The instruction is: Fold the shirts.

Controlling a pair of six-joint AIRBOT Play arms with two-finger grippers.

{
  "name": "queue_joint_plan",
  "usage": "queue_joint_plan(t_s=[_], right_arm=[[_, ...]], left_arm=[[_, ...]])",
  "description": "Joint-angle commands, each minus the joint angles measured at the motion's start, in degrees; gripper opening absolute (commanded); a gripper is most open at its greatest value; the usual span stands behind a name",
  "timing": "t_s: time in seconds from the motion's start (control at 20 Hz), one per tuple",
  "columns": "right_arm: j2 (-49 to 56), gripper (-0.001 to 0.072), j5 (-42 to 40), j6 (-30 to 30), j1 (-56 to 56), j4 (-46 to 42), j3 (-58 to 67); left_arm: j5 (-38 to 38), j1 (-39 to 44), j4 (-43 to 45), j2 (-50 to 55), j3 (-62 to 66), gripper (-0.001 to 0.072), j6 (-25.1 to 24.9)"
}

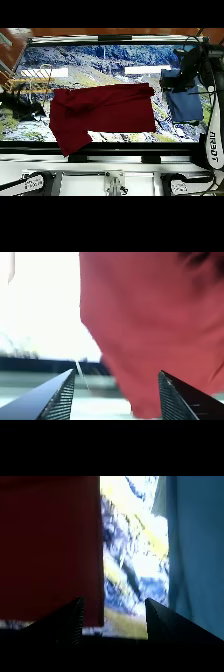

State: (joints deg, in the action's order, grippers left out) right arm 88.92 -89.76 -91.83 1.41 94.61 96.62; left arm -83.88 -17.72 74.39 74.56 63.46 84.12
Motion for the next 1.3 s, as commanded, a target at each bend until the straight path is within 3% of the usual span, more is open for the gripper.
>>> queue_joint_plan(t_s=[0.0,0.2,0.4,0.45,0.9,1.0,1.05,1.1,1.25], right_arm=[[-2.4,0.0491,-3.1,-2.3,-1.0,9.6,-5.7],[-2.4,0.0491,0.2,-3.0,0.3,12.7,-7.5],[-2.4,0.049,1.6,-3.0,0.2,13.3,-7.5],[-2.4,0.0491,1.6,-3.0,0.2,13.2,-7.5],[-2.4,0.0491,0.7,-2.7,0.2,13.3,-7.5],[-2.4,0.0491,0.6,-1.9,0.2,13.3,-7.5],[-2.4,0.0492,0.9,-1.2,0.2,13.2,-7.5],[-2.4,0.0492,1.2,-0.7,0.2,13.0,-7.5],[-2.3,0.0492,-1.8,-0.4,-1.2,11.5,-8.7]], left_arm=[[4.2,-8.7,-11.9,-3.1,-11.5,0.0568,-5.1],[10.3,-11.5,-14.0,-0.8,-13.1,0.0567,-6.6],[13.3,-9.5,-12.5,2.2,-13.2,0.0564,-7.4],[14.1,-9.2,-12.5,2.6,-13.2,0.0525,-7.4],[18.4,-5.0,-12.5,7.9,-13.2,0.0514,-8.5],[20.2,-3.1,-12.5,8.5,-13.2,0.0468,-8.4],[20.6,-2.2,-12.5,8.9,-13.2,0.0398,-8.4],[20.5,-1.4,-12.5,9.3,-13.2,0.0257,-8.5],[18.4,-0.8,-12.7,9.2,-13.0,0.0052,-8.6]])
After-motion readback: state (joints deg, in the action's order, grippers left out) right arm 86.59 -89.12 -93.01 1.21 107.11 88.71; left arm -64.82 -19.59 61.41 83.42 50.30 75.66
